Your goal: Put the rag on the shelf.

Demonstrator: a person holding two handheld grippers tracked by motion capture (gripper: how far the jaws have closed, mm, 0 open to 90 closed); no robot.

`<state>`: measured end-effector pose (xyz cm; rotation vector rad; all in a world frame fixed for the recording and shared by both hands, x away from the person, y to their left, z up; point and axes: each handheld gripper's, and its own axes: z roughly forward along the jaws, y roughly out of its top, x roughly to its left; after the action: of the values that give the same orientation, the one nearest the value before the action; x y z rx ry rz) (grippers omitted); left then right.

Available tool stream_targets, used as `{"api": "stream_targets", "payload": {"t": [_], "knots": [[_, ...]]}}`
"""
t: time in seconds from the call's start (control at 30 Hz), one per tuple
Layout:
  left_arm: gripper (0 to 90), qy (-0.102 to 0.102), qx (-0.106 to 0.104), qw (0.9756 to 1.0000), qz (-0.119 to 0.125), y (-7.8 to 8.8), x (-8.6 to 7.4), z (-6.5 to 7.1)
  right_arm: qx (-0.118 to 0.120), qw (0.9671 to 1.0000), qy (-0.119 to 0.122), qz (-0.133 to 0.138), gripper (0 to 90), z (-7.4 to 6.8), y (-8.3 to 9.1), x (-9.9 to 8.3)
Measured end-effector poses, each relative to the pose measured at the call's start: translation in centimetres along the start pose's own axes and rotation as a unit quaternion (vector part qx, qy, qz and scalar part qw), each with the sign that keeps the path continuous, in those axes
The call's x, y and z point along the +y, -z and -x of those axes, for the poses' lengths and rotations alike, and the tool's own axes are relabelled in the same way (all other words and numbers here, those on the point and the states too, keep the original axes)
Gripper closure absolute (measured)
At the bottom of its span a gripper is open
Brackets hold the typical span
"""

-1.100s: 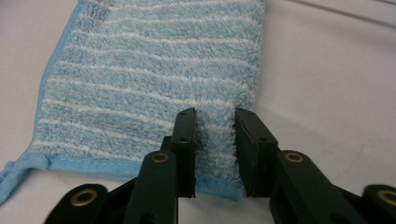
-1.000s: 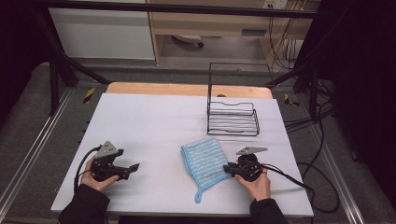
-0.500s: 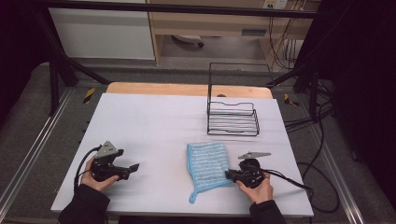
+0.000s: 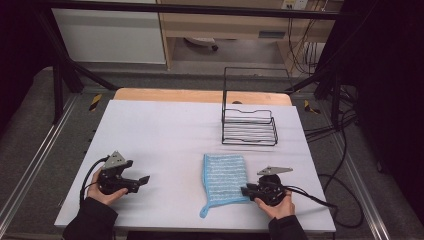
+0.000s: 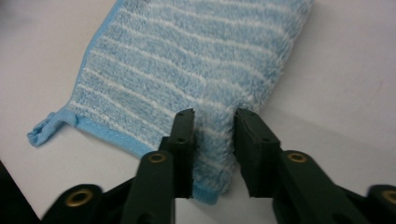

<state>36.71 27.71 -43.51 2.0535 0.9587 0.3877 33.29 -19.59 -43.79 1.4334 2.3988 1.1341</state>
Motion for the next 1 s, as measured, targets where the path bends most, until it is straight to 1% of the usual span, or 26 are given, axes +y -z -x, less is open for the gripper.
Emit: {"api": "stream_targets", "payload": {"t": [0.07, 0.1, 0.13, 0.17, 0.2, 0.23, 0.27, 0.33, 0.4, 0.47, 0.5, 0.57, 0.67, 0.73, 0.8, 0.87, 1.0], "knots": [[9.6, 0.000, -0.001, 1.0000, 0.000, 0.0, 0.0, 0.0, -0.003, 0.9998, 0.011, 0.017, 53.9, 0.3, 0.3, 0.1], [9.5, -0.001, -0.001, 1.0000, 0.001, 0.0, 0.0, 0.0, -0.001, 0.9995, 0.015, 0.028, 47.3, 0.4, 0.4, 0.2], [9.4, -0.001, -0.002, 1.0000, 0.001, 0.0, 0.1, 0.0, -0.001, 0.9992, 0.015, 0.037, 44.1, 0.6, 0.5, 0.2], [9.4, -0.001, -0.002, 1.0000, 0.000, -0.1, 0.1, 0.1, -0.003, 0.9988, 0.021, 0.044, 41.0, 0.9, 0.5, 0.2], [8.9, 0.000, -0.003, 1.0000, 0.000, -0.1, 0.1, 0.1, 0.000, 0.9982, 0.022, 0.056, 33.5, 1.4, 0.5, 0.2], [8.9, -0.001, -0.004, 1.0000, -0.001, -0.2, 0.1, 0.2, 0.000, 0.9982, 0.022, 0.056, 33.5, 1.4, 0.5, 0.2], [8.6, -0.001, -0.004, 1.0000, -0.003, -0.2, 0.2, 0.2, 0.000, 0.9979, 0.026, 0.059, 31.0, 1.6, 0.5, 0.3], [7.9, -0.004, -0.005, 1.0000, -0.004, -0.3, 0.2, 0.4, 0.003, 0.9973, 0.028, 0.067, 23.0, 2.1, 0.5, 0.3], [7.4, -0.005, -0.006, 1.0000, -0.003, -0.3, 0.3, 0.5, 0.008, 0.9968, 0.026, 0.075, 20.4, 2.6, 0.6, 0.5], [7.1, -0.008, -0.008, 0.9999, -0.002, -0.4, 0.5, 0.7, 0.012, 0.9957, 0.031, 0.086, 13.5, 3.1, 0.6, 0.8], [7.1, -0.009, -0.009, 0.9999, -0.003, -0.5, 0.5, 0.8, 0.012, 0.9957, 0.031, 0.086, 13.5, 3.1, 0.6, 0.8], [6.5, -0.009, -0.008, 0.9999, -0.003, -0.6, 0.7, 0.9, 0.014, 0.9951, 0.033, 0.092, 10.2, 3.5, 0.7, 1.0], [6.5, -0.007, -0.013, 0.9999, -0.002, -0.9, 0.9, 1.3, 0.026, 0.9947, 0.030, 0.095, 6.6, 3.9, 0.7, 1.1], [6.5, -0.012, -0.015, 0.9998, -0.004, -1.1, 1.1, 1.5, 0.028, 0.9945, 0.029, 0.096, 5.3, 4.1, 0.7, 1.1], [6.5, -0.014, -0.017, 0.9997, -0.005, -1.3, 1.3, 1.8, 0.029, 0.9938, 0.034, 0.102, 4.6, 4.3, 0.7, 1.1], [6.5, -0.014, -0.019, 0.9997, -0.005, -1.5, 1.5, 2.1, 0.029, 0.9933, 0.034, 0.106, 3.3, 4.4, 0.8, 1.1], [6.8, -0.017, -0.019, 0.9997, -0.006, -1.8, 2.1, 2.6, 0.027, 0.9924, 0.042, 0.113, 1.3, 4.5, 1.0, 1.2]]}}
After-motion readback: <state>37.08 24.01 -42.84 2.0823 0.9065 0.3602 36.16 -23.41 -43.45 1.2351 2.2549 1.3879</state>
